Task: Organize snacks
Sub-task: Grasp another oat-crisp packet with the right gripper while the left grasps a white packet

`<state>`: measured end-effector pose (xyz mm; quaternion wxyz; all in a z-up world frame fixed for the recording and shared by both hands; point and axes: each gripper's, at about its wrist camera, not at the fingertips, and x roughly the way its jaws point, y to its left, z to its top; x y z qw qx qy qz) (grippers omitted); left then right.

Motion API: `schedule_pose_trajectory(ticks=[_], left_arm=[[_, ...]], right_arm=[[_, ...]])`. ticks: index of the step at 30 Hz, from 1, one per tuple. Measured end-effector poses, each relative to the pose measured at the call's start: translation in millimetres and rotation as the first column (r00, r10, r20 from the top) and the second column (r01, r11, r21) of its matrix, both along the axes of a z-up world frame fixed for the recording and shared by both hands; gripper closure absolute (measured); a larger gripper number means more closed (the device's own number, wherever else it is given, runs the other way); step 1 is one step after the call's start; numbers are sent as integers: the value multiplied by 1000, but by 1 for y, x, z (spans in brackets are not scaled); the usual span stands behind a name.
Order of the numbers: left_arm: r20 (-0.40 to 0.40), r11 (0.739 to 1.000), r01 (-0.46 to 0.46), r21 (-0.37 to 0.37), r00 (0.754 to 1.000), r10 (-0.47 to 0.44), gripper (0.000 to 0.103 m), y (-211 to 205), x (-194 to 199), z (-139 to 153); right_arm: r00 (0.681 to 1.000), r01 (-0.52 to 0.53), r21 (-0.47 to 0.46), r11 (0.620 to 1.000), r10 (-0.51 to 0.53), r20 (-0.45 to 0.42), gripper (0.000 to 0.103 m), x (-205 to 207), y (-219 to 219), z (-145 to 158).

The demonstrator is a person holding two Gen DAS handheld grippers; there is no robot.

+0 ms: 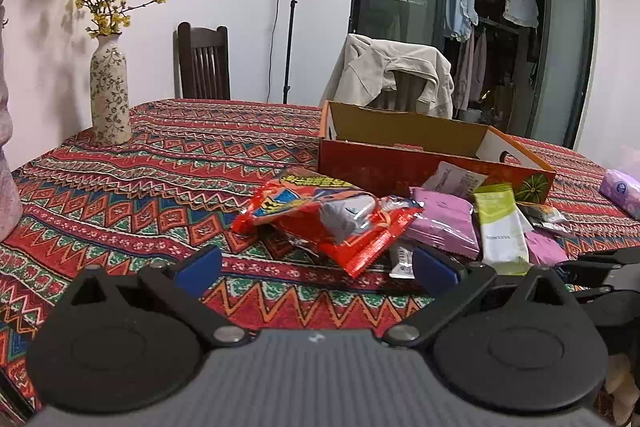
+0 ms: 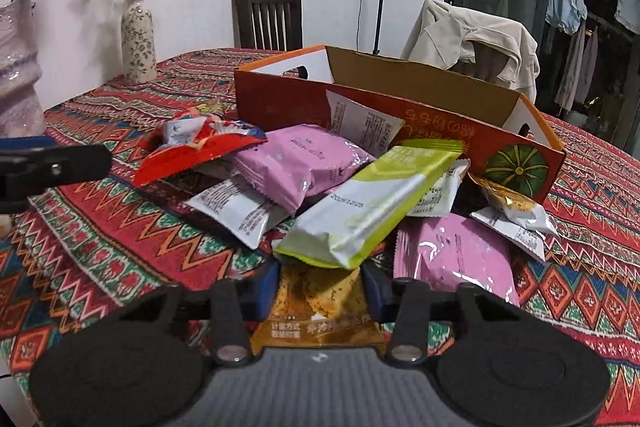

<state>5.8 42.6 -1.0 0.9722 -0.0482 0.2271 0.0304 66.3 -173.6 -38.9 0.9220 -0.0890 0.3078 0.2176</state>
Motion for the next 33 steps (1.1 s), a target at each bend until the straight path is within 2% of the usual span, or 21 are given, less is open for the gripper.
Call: schedule_pose_trajectory(ticks=[5,15,19,23,24,26,28,33], left_arm=[[-5,1000,8,3,1000,-8,0,-5,0,0],[-16,999,44,14,999,-44,0,-26,0,1],[-34,997,79,20,996,-78,0,-40,5,-1],[-74,994,102,33,992,-99,0,-56,17,-8],[-87,994,107,36,991,-103,1,-60,21,-10],[-115,992,121,36,987,-116,11,-67,28,-14],[-145,991,128,36,982,-121,26,-73,38,-18],[-184,993,111,31,977,-104,29,-80,62,-22]], right_arm=[[1000,13,39,999,-14,16,63,-13,-12,6],[982,105,118,987,-122,142,63,-40,-56,40],[970,153,134,979,-175,169,63,-40,-75,47],[963,194,156,968,-218,159,63,-31,-90,45],[963,194,158,968,-219,157,63,-29,-91,44],[965,190,161,968,-215,152,63,-26,-92,41],[967,183,164,969,-207,146,63,-21,-92,38],[971,169,174,970,-194,137,63,-11,-91,32]])
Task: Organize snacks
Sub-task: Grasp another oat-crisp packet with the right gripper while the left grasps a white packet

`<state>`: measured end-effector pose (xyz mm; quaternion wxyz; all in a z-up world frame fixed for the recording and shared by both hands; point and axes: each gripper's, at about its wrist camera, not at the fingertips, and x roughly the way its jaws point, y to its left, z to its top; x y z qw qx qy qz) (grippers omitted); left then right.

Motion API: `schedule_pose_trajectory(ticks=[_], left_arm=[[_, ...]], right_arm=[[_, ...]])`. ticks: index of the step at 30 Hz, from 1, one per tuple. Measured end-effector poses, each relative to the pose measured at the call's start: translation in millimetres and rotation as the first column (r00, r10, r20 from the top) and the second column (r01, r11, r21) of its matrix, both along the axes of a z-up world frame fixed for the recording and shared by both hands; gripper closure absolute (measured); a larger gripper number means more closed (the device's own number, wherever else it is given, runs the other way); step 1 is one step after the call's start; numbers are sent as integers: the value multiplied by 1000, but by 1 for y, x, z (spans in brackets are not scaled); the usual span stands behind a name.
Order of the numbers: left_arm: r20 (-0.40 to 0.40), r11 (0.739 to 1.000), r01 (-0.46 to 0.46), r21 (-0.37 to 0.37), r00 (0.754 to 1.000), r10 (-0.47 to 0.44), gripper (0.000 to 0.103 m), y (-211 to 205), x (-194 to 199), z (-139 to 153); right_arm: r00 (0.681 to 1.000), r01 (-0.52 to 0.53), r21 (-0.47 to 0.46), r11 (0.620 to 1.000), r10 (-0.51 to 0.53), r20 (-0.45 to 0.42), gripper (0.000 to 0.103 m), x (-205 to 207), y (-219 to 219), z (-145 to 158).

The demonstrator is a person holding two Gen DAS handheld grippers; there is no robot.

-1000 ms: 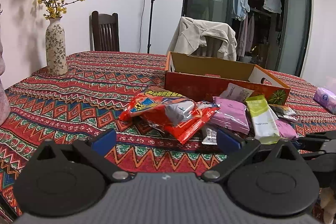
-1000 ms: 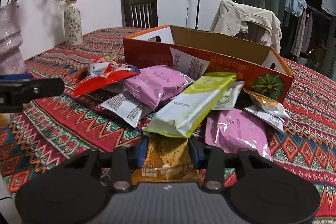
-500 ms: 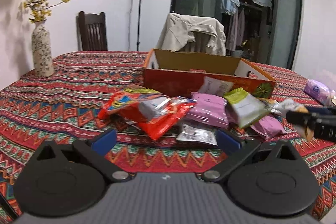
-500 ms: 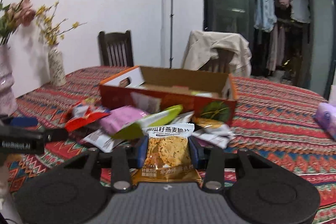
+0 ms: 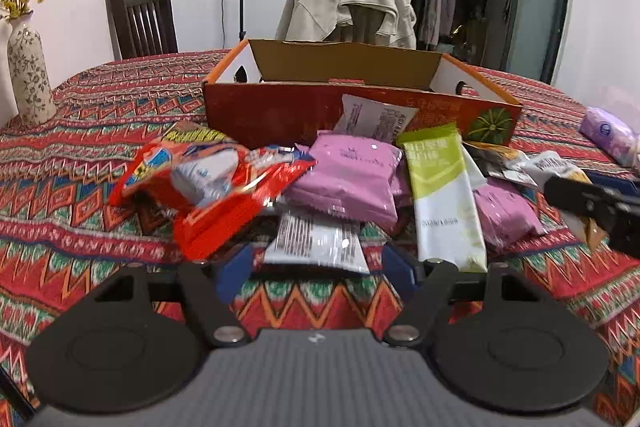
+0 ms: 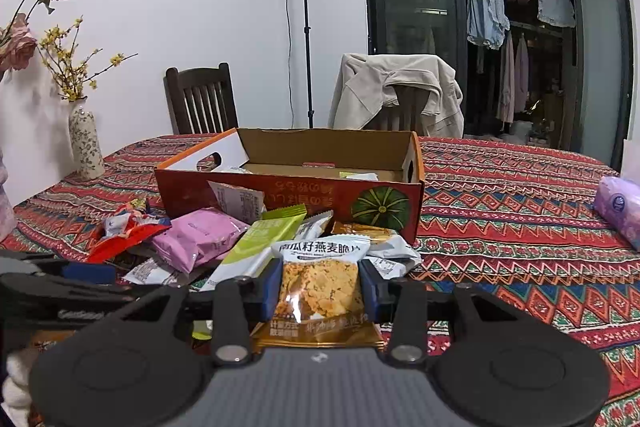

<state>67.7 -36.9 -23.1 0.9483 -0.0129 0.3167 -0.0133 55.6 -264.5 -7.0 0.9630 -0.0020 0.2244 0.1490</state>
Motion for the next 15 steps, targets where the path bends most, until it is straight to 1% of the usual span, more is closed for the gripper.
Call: schedule_pose_trajectory(ticks=[3,6,7,9,11,12,15], left_arm=[[-6,999,0,35,1000,0,29,-7,14,0],[-39,998,-11,58,999,13,29,-11,28,-4],[-49,998,-11,62,999,14,30,-12,32,-6],[-70,998,-9,61,997,14,37,-13,39,-10],[-63,999,-5,49,998,8,49,-13,39,-10],[-58,999,-2,49,998,5,53,-12,38,-10],[-53,1000,6,20,999,-5,57,-8,35,-9]], right_arm=[[1000,-4,5,1000,4,-6,63,6,0,-3],[1000,-4,13,1000,4,-14,63,11,-1,-6],[1000,-5,15,1000,5,-16,63,12,-1,-8],[1000,-6,16,1000,6,-22,63,14,-1,-10],[1000,-7,18,1000,7,-28,63,15,0,-12],[999,-7,19,1000,8,-32,63,16,0,-13],[999,-9,20,1000,10,-40,63,17,1,-16]])
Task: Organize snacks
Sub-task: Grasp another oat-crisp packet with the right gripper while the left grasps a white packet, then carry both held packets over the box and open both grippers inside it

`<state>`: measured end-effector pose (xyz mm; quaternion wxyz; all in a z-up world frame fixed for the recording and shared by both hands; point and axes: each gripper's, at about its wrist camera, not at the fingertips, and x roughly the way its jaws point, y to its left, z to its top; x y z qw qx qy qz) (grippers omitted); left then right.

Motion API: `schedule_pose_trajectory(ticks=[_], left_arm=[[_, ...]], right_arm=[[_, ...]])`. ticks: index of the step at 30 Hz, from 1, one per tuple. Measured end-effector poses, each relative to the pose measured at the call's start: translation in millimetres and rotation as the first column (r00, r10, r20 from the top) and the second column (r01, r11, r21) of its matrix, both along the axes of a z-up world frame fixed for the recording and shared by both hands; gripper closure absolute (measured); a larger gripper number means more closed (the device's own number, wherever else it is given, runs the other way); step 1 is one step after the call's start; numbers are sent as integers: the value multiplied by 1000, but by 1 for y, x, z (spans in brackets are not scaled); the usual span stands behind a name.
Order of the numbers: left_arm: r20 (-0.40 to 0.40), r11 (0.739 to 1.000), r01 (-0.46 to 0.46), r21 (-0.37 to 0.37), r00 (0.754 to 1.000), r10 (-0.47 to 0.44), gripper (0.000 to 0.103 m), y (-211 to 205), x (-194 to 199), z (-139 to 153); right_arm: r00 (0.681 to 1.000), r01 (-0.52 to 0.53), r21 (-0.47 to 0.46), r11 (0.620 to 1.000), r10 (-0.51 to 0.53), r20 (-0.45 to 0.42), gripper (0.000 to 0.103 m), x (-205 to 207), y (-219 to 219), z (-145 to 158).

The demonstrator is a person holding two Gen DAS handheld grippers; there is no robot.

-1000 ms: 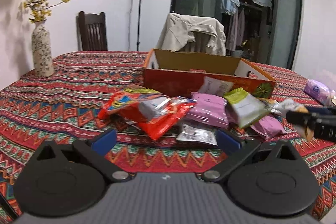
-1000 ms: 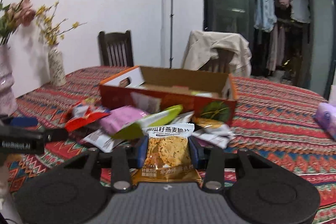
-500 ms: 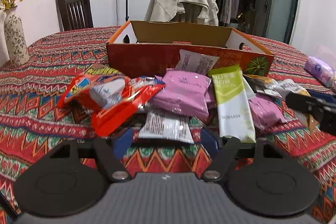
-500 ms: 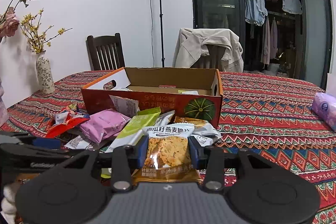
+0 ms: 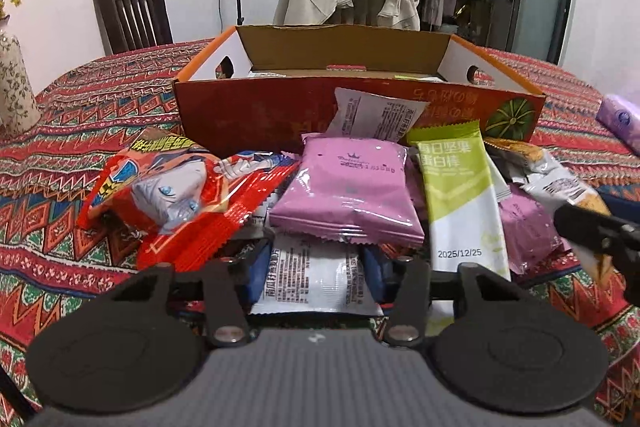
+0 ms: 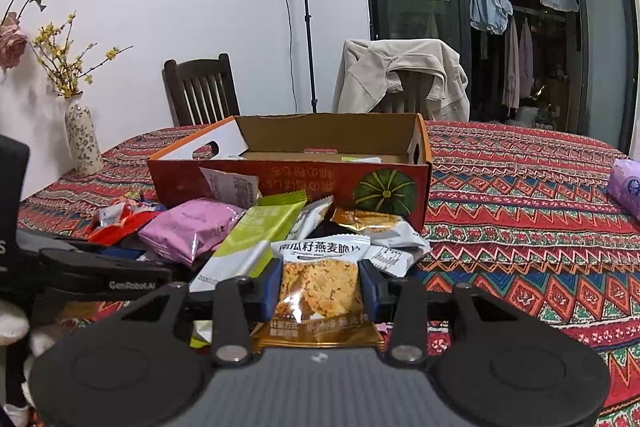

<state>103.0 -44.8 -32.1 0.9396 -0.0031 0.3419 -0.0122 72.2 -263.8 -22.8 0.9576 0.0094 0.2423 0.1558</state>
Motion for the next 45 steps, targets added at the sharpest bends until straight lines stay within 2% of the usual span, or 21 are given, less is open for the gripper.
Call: schedule_pose_trajectory(ticks=[13,19,26,35,45], left_arm=[[61,1000,8,-29,998,-6,59,13,-39,13],[133,999,8,-32,991,-4,59,19,-60,32],[237,999,-3,-34,971,11,59,28,-75,60],[295,999,9,-41,955,3,59,24,-47,86],[333,999,-23,-41,942,36,59,14,27,112]], right_arm=[[1000,0,-4,1000,0,16,63,-14,4,6],[999,-7,-14,1000,8,34,63,-26,9,14],[998,-7,-30,1000,9,63,63,-33,12,28],[992,6,-31,999,-2,128,63,-5,18,54],[988,39,-28,999,-34,152,63,74,32,82]])
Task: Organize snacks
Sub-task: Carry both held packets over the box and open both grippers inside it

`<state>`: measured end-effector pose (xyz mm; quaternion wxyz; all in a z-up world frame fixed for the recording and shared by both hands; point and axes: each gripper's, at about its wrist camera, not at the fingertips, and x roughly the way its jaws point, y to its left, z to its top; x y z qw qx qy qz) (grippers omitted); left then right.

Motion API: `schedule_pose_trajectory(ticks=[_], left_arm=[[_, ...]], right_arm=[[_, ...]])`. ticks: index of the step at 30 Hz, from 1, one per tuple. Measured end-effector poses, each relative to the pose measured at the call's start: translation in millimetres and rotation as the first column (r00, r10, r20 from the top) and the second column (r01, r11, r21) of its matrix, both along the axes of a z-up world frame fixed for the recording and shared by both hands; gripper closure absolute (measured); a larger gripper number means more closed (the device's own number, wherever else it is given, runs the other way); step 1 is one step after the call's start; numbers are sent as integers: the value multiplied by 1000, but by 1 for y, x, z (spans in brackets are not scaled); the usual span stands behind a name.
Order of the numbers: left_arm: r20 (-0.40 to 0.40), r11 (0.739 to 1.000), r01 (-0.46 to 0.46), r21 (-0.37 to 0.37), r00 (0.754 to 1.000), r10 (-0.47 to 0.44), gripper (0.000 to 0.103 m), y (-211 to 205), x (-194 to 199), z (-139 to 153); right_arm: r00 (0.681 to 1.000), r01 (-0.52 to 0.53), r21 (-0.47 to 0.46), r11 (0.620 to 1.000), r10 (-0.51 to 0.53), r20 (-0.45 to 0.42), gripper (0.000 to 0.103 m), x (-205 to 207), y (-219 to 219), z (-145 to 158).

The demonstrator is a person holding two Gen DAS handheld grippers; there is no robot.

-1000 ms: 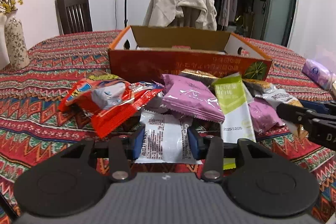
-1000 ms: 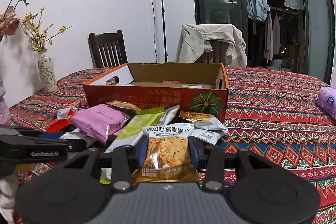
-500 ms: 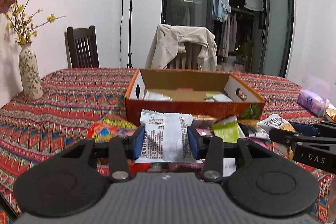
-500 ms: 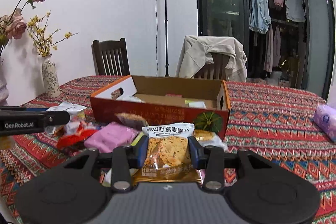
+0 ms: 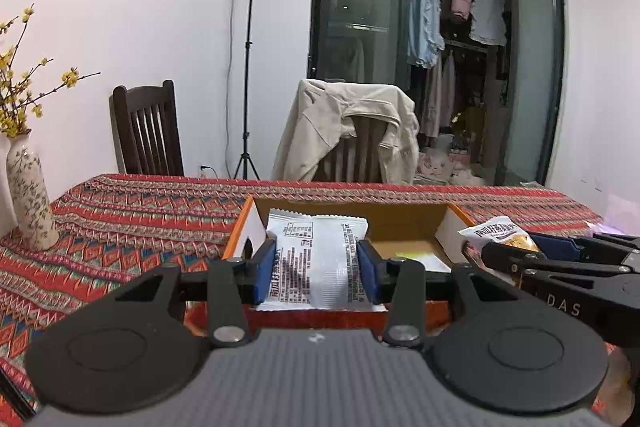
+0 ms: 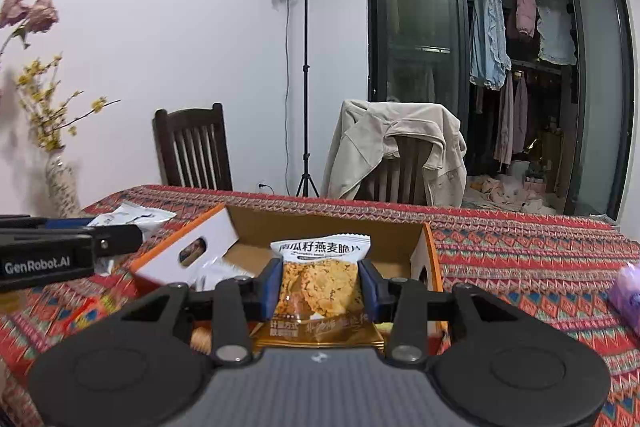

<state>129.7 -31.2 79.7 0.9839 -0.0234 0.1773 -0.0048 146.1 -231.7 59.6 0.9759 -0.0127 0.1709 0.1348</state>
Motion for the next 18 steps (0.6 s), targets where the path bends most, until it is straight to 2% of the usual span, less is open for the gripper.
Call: schedule_pose_trajectory(ticks=[5,9,14,16,18], left_arm=[[-16,998,-53,-22,998,53,59,2,46,-1],[-30,995,-93,-24,995,92,59,7,72,-15],[-65,996,-74,-55,995,71,59,15,89,-37],[-80,996,-72,-50,995,68,59,16,95,-42],[-85,997,-65,-50,995,61,59,17,98,-46]], right_arm=[[999,32,15,999,-32,-15,63,43,6,0],[998,56,21,998,-55,-28,63,68,8,-13],[997,51,31,998,-49,-66,63,84,4,-42],[995,25,67,997,-18,-94,63,90,0,-48],[995,26,55,998,-21,-95,63,91,1,-51]])
